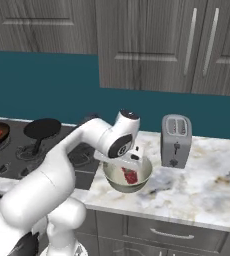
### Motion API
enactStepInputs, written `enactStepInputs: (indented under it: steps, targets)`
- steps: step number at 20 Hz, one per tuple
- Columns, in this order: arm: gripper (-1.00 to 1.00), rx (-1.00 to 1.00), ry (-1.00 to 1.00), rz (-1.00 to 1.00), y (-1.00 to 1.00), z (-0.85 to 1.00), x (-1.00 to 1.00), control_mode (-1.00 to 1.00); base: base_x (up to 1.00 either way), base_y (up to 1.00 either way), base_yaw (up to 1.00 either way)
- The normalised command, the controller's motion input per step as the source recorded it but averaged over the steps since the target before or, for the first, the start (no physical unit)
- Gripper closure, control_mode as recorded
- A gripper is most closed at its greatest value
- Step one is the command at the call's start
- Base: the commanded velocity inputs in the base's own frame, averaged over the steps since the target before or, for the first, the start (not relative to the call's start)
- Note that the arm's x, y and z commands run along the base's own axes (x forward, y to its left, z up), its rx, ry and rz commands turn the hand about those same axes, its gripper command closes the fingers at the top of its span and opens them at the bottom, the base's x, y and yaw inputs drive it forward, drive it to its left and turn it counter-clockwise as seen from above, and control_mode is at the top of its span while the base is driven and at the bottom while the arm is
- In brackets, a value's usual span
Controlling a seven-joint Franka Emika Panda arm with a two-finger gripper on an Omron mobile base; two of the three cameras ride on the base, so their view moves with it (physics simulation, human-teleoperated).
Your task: Place one of the steaks on the plate and the other in the bowl. Then place the bowl in the fridge.
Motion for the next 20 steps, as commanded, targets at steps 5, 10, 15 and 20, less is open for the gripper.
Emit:
enactStepInputs:
  steps: [5, 10, 15, 20]
  targets:
    - [-1.0, -0.04, -0.22, -0.29, 0.96, 0.25, -0.19, -1.0, 0.0, 0.0, 0.0]
    - [-1.0, -0.29, -0.05, -0.17, 1.0, 0.17, 0.04, -1.0, 0.0, 0.0, 0.0]
    - [-1.0, -0.15, 0.0, -0.1, 0.9, -0.02, 0.01, -1.0, 0.0, 0.0, 0.0]
    - [-1.0, -0.06, 0.07, 0.0, 0.34, 0.0, 0.13, -1.0, 0.0, 0.0, 0.0]
